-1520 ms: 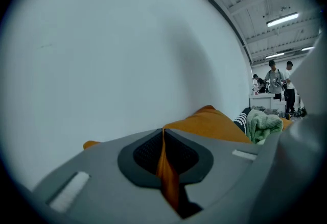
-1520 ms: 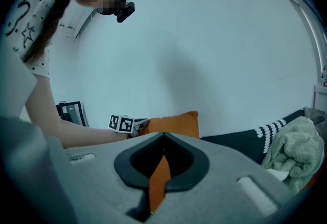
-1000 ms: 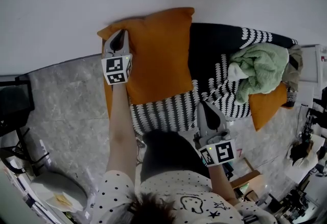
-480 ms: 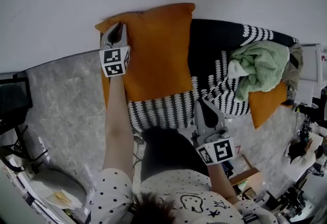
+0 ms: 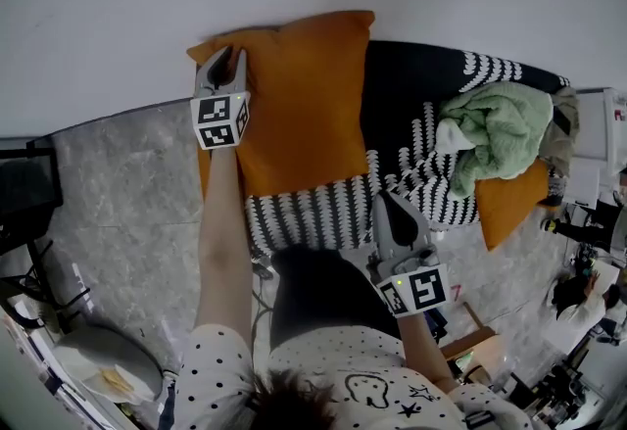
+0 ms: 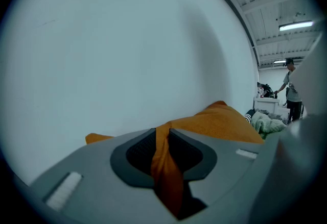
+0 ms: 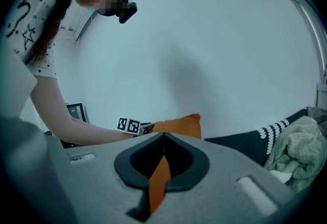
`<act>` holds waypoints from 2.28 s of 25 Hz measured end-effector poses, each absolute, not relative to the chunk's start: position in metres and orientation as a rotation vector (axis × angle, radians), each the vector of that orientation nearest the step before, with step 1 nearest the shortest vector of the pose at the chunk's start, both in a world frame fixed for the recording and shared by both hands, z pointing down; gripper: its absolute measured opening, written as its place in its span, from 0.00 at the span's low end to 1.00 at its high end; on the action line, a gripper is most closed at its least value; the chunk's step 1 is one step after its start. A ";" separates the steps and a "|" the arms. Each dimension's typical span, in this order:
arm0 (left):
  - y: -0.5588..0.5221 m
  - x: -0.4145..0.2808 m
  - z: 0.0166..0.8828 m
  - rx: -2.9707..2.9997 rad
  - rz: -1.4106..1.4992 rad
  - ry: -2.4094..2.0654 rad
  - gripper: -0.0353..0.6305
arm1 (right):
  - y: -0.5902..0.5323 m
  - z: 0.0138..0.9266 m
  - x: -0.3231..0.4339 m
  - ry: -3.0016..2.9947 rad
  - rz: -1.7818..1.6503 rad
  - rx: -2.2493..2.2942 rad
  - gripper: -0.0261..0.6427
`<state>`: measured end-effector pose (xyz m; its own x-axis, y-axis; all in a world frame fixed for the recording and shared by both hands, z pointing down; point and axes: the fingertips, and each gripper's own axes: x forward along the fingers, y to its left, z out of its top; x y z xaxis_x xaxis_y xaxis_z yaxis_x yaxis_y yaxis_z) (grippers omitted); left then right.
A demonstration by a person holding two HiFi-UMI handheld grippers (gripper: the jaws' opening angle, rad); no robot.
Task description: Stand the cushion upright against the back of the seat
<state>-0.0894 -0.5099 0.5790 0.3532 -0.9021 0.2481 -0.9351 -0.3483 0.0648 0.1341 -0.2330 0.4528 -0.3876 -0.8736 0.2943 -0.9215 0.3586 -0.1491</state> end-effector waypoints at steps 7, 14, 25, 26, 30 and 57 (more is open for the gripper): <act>-0.482 -0.089 0.545 2.421 0.037 -1.726 0.27 | -0.226 0.451 0.126 -2.478 0.424 1.595 0.03; -0.462 -0.085 0.520 2.434 -0.027 -1.752 0.08 | -0.217 0.444 0.127 -2.502 0.392 1.575 0.03; -0.404 -0.070 0.451 2.532 -0.037 -1.767 0.04 | -0.203 0.421 0.130 -2.556 0.330 1.561 0.03; -0.395 -0.067 0.444 2.541 -0.031 -1.773 0.04 | -0.202 0.419 0.131 -2.560 0.325 1.559 0.03; -0.361 -0.060 0.420 2.538 -0.043 -1.777 0.04 | -0.195 0.409 0.129 -2.576 0.313 1.558 0.03; -0.212 -0.046 0.328 2.552 -0.152 -1.732 0.04 | -0.183 0.379 0.100 -2.684 0.291 1.474 0.03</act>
<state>-0.0460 -0.2123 0.3277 0.3662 -0.9291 -0.0515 -0.9238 -0.3697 0.0993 0.1003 -0.1826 0.3785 -0.5389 -0.8293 0.1475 -0.8417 0.5232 -0.1335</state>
